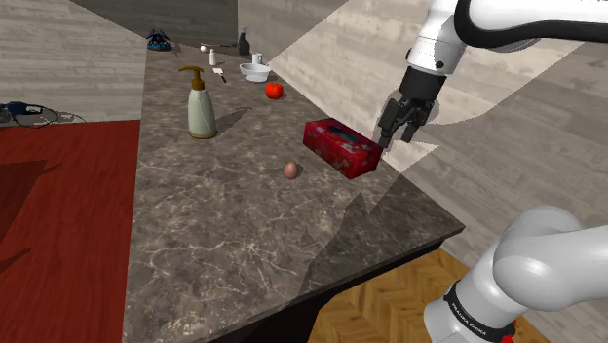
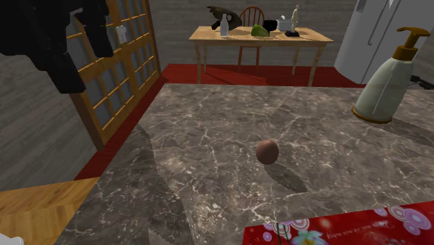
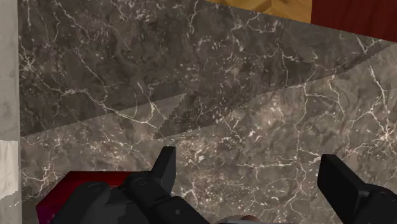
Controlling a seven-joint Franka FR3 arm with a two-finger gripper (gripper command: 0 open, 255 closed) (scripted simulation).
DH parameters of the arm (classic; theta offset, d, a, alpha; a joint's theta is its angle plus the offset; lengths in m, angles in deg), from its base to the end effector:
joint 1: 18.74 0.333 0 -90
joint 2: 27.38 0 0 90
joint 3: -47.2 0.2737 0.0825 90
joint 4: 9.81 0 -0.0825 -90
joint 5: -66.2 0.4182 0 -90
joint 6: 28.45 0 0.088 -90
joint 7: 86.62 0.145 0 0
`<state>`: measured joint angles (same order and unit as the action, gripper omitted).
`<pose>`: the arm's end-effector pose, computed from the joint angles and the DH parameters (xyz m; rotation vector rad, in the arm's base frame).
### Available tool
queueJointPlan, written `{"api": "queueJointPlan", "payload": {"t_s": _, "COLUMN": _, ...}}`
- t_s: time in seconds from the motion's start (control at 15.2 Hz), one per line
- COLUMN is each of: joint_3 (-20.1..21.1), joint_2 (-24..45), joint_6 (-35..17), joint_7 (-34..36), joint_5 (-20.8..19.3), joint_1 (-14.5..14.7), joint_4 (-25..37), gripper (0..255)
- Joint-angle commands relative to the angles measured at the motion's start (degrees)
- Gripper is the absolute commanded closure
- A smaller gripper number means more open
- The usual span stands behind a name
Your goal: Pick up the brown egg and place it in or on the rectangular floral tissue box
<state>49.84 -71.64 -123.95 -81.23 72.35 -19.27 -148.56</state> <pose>0.3816 0.0288 0.4927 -3.0635 0.1217 -0.0196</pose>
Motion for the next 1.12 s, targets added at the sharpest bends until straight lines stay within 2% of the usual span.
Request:
{"api": "queueJointPlan", "payload": {"t_s": 0.0, "joint_3": 0.0, "joint_2": 0.0, "joint_6": 0.0, "joint_7": 0.0, "joint_5": 0.0, "joint_1": 0.0, "joint_4": 0.0, "gripper": 0}}
{"api": "queueJointPlan", "payload": {"t_s": 0.59, "joint_3": 5.8, "joint_2": 18.3, "joint_6": -15.0, "joint_7": 2.5, "joint_5": -3.9, "joint_1": -0.1, "joint_4": 3.7, "gripper": 0}}
{"api": "queueJointPlan", "payload": {"t_s": 1.06, "joint_3": 9.7, "joint_2": 34.1, "joint_6": -23.2, "joint_7": 6.9, "joint_5": -10.6, "joint_1": -0.9, "joint_4": 11.0, "gripper": 0}}
